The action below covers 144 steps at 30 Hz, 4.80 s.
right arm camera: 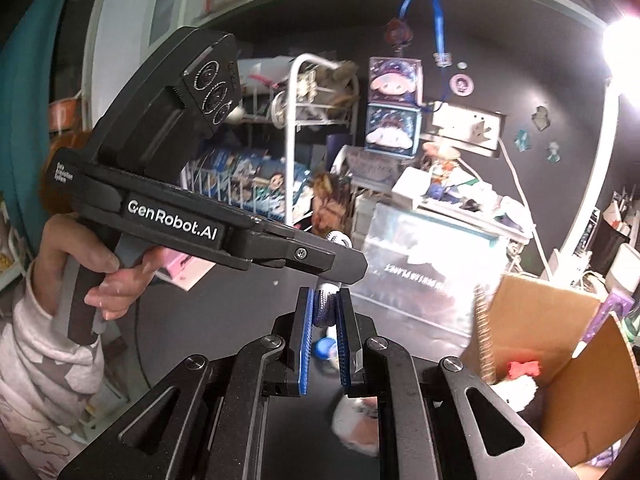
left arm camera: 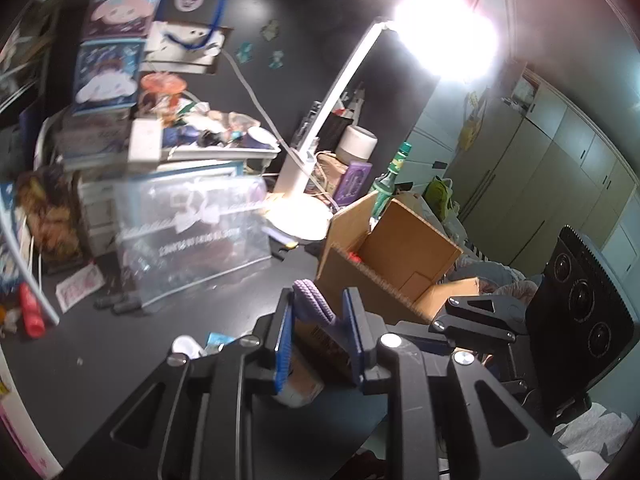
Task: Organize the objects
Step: 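Carry the purple cable into the cardboard box and open the right gripper, then move the right tool back to the plastic-wrapped bread bag, then close the right gripper on the bread bag and lift it, then carry the bread bag into the cardboard box and open the right gripper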
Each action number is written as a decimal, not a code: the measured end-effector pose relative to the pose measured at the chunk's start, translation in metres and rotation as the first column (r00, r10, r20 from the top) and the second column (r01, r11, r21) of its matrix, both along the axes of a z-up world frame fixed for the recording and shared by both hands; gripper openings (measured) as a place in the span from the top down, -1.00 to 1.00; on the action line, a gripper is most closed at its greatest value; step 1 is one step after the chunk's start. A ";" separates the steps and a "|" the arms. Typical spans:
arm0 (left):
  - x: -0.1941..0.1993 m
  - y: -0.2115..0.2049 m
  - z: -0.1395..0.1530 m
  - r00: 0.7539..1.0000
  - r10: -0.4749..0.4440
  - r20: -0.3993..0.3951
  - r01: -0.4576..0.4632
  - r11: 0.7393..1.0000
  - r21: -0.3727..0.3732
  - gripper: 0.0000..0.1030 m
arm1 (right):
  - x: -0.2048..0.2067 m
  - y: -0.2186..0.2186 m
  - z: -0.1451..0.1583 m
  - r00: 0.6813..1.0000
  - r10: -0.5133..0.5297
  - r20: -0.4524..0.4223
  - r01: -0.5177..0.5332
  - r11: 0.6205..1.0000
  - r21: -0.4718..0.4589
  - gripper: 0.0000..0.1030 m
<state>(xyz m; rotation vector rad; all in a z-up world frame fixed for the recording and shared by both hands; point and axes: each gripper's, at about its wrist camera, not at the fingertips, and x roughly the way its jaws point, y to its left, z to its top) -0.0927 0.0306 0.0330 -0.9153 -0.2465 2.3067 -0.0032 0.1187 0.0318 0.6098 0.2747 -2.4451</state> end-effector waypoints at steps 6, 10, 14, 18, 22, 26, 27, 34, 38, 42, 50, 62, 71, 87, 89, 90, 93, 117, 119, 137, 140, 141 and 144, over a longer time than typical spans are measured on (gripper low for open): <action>-0.017 0.035 0.014 0.999 -0.047 -0.009 0.047 0.998 -0.041 0.58 | -0.011 0.030 0.016 0.999 -0.041 0.019 0.041 0.999 -0.016 0.87; -0.029 0.063 0.019 0.996 -0.086 -0.002 0.086 0.994 -0.069 0.58 | -0.017 0.053 0.019 0.996 -0.080 0.039 0.081 0.996 -0.031 0.87; -0.040 0.092 0.019 0.993 -0.118 0.001 0.118 0.988 -0.101 0.58 | -0.020 0.078 0.019 0.989 -0.135 0.052 0.137 0.990 -0.043 0.87; -0.051 0.112 0.016 0.989 -0.148 0.022 0.149 0.983 -0.111 0.58 | -0.023 0.097 0.016 0.983 -0.170 0.070 0.174 0.984 -0.048 0.87; -0.059 0.129 0.010 0.985 -0.169 0.042 0.173 0.977 -0.127 0.58 | -0.029 0.116 0.013 0.975 -0.189 0.115 0.196 0.979 -0.057 0.87; -0.066 0.141 0.004 0.981 -0.181 0.064 0.189 0.971 -0.145 0.58 | -0.035 0.128 0.008 0.966 -0.205 0.156 0.215 0.976 -0.046 0.87; -0.067 0.143 0.003 0.981 -0.183 0.069 0.192 0.970 -0.149 0.58 | -0.037 0.130 0.007 0.964 -0.207 0.165 0.216 0.975 -0.043 0.87; -0.071 0.153 -0.004 0.979 -0.188 0.072 0.199 0.960 -0.198 0.44 | -0.047 0.137 0.000 0.948 -0.209 0.240 0.217 0.976 -0.011 0.84; -0.068 0.152 -0.001 0.986 -0.162 0.029 0.164 0.961 -0.225 -0.29 | -0.048 0.138 -0.002 0.941 -0.232 0.247 0.236 0.972 0.018 0.62; -0.064 0.148 0.002 0.987 -0.161 0.014 0.160 0.960 -0.228 -0.36 | -0.046 0.140 -0.002 0.940 -0.250 0.234 0.249 0.968 0.034 0.18; -0.052 0.137 0.011 0.988 -0.152 -0.030 0.142 0.963 -0.228 -0.46 | -0.041 0.134 0.001 0.942 -0.255 0.220 0.251 0.967 0.047 0.18; -0.004 0.028 0.025 0.990 0.054 -0.131 -0.074 0.985 -0.155 -0.58 | -0.004 0.068 0.028 0.990 -0.105 0.094 0.111 0.992 -0.057 0.18; 0.028 -0.051 -0.027 0.966 0.237 -0.101 -0.248 0.962 -0.115 -0.64 | -0.002 -0.014 -0.031 0.956 0.052 0.287 -0.025 0.995 -0.097 0.18; 0.046 -0.083 -0.086 0.966 0.255 0.035 -0.251 0.963 -0.094 -0.64 | -0.023 -0.011 -0.143 0.874 -0.428 0.232 0.411 0.904 0.118 -0.24; 0.046 -0.081 -0.087 0.966 0.256 0.037 -0.251 0.963 -0.095 -0.64 | -0.027 -0.013 -0.147 0.869 -0.437 0.232 0.416 0.899 0.136 -0.25; 0.045 -0.082 -0.088 0.966 0.257 0.038 -0.252 0.963 -0.097 -0.64 | -0.029 -0.013 -0.148 0.867 -0.440 0.235 0.419 0.898 0.135 -0.25; 0.044 -0.083 -0.090 0.965 0.257 0.050 -0.252 0.963 -0.092 -0.64 | -0.032 -0.011 -0.153 0.863 -0.439 0.251 0.419 0.898 0.131 -0.25; 0.038 -0.071 -0.089 0.970 0.233 0.072 -0.224 0.967 -0.118 -0.64 | -0.007 -0.025 -0.156 0.866 -0.458 0.199 0.431 0.887 0.164 -0.60; 0.039 -0.073 -0.089 0.968 0.239 0.072 -0.229 0.966 -0.119 -0.64 | -0.017 -0.020 -0.164 0.851 -0.460 0.253 0.435 0.888 0.152 -0.55; 0.035 -0.041 -0.090 0.985 0.120 0.125 -0.107 0.989 -0.099 -0.64 | 0.015 -0.027 -0.112 0.974 -0.113 0.198 0.118 0.993 -0.015 0.47; 0.037 -0.041 -0.085 0.986 0.113 0.120 -0.104 0.991 -0.081 -0.63 | 0.022 -0.035 -0.096 0.985 -0.034 0.169 0.040 0.999 -0.034 0.47; 0.039 -0.042 -0.083 0.987 0.109 0.117 -0.101 0.992 -0.069 -0.61 | 0.022 -0.038 -0.092 0.987 -0.022 0.157 0.026 0.999 -0.027 0.47; 0.041 -0.044 -0.073 0.989 0.112 0.096 -0.107 0.993 -0.057 -0.39 | 0.024 -0.045 -0.080 0.992 0.024 0.120 -0.023 1.000 -0.010 0.47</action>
